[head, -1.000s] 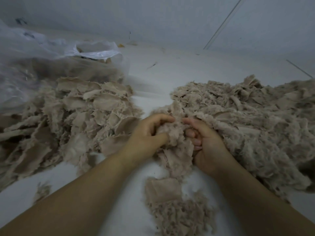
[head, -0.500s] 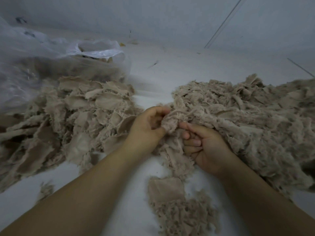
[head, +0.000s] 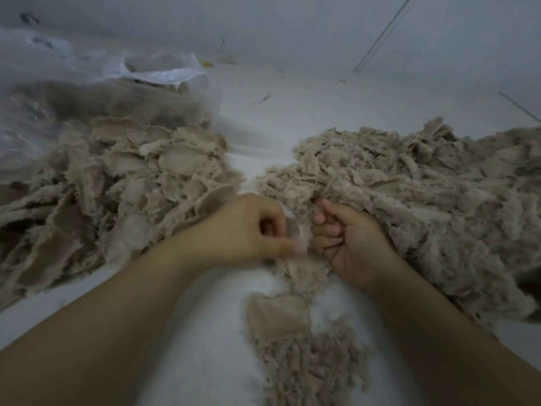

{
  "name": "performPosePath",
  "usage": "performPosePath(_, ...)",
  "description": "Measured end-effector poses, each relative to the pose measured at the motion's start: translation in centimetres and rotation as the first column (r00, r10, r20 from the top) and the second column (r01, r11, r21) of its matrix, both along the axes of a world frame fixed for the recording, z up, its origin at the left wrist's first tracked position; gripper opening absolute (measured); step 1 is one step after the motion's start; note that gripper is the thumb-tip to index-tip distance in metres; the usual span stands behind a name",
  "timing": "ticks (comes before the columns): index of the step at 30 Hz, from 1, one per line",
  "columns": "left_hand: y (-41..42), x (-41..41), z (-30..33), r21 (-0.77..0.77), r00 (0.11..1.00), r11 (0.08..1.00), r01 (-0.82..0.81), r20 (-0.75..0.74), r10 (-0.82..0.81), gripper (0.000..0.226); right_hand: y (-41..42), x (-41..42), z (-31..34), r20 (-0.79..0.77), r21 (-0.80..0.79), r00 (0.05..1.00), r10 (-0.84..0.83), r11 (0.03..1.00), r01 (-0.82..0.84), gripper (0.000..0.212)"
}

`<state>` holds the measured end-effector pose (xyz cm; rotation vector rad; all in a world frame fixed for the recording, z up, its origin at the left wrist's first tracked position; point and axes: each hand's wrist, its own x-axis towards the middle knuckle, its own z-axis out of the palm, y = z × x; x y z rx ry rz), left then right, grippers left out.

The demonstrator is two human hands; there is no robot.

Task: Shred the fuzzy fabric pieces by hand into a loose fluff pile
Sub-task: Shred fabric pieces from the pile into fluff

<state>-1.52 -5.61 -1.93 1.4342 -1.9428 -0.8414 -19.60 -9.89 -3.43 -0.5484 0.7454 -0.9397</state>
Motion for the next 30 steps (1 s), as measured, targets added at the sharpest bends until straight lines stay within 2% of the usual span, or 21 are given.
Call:
performPosePath(2,1.0,-0.4,0.8,0.232,0.958,0.948,0.218,0.133,-0.253,0.034,0.0,0.1,0.0,-0.001,0.003,1.000,0.002,1.000,-0.002,0.021)
performPosePath(3,1.4,-0.4,1.0,0.280,0.930,0.923,0.262,0.182,-0.319,0.034,0.0,0.1,0.0,0.004,0.005,1.000,0.003,1.000,-0.003,0.021)
performPosePath(6,1.8,-0.6,0.8,0.240,0.904,0.934,0.264,0.277,-0.326,0.023,0.1,0.1,-0.1,0.004,-0.001,1.000,0.011,1.000,-0.011,0.020)
performPosePath(8,2.0,-0.7,0.6,0.217,0.923,0.945,0.245,0.245,-0.295,0.012,0.2,0.1,-0.1,-0.001,-0.011,1.000,0.020,1.000,-0.020,0.021)
performPosePath(9,1.9,-0.5,0.6,0.210,0.944,0.951,0.229,0.191,-0.269,0.011,0.1,0.0,-0.1,-0.001,-0.016,1.000,0.022,1.000,-0.022,0.020)
performPosePath(11,1.7,0.3,0.6,0.222,0.986,0.961,0.168,-0.032,-0.165,0.015,0.1,0.0,-0.1,-0.005,-0.032,1.000,0.030,0.999,-0.030,0.017)
performPosePath(13,1.4,1.3,0.7,0.297,0.949,0.943,0.148,-0.311,-0.051,0.013,0.1,-0.1,-0.2,-0.051,-0.079,0.998,0.038,0.996,-0.042,0.009)
performPosePath(14,1.3,1.7,0.8,0.318,0.920,0.936,0.153,-0.392,-0.018,0.011,0.2,-0.1,-0.2,-0.082,-0.110,0.996,0.042,0.993,-0.051,0.009)
performPosePath(17,1.1,2.2,0.4,0.301,0.912,0.948,0.106,-0.410,0.028,0.011,0.1,-0.1,-0.4,-0.127,-0.169,0.991,0.035,0.984,-0.057,0.023)
performPosePath(20,0.6,2.1,0.1,0.178,0.926,0.983,0.034,-0.377,0.036,0.020,0.1,0.0,-0.4,-0.114,-0.195,0.993,0.037,0.979,-0.059,0.020)
performPosePath(23,0.3,2.1,-0.2,0.123,0.841,0.992,-0.026,-0.534,0.088,0.035,0.1,0.1,-0.7,-0.136,-0.238,0.990,0.043,0.968,-0.075,0.015)
performPosePath(25,0.1,2.1,-0.4,0.141,0.767,0.989,-0.046,-0.629,0.126,0.035,0.1,0.0,-0.8,-0.175,-0.290,0.982,0.069,0.950,-0.119,0.018)
performPosePath(28,-0.1,1.7,-0.7,0.182,0.631,0.983,0.013,-0.764,0.133,0.029,0.4,0.1,-0.8,-0.286,-0.355,0.948,0.138,0.904,-0.239,0.025)
performPosePath(30,0.0,1.1,-0.9,0.165,0.599,0.985,0.055,-0.794,0.099,0.029,0.6,0.1,-0.9,-0.337,-0.380,0.927,0.166,0.876,-0.295,0.027)
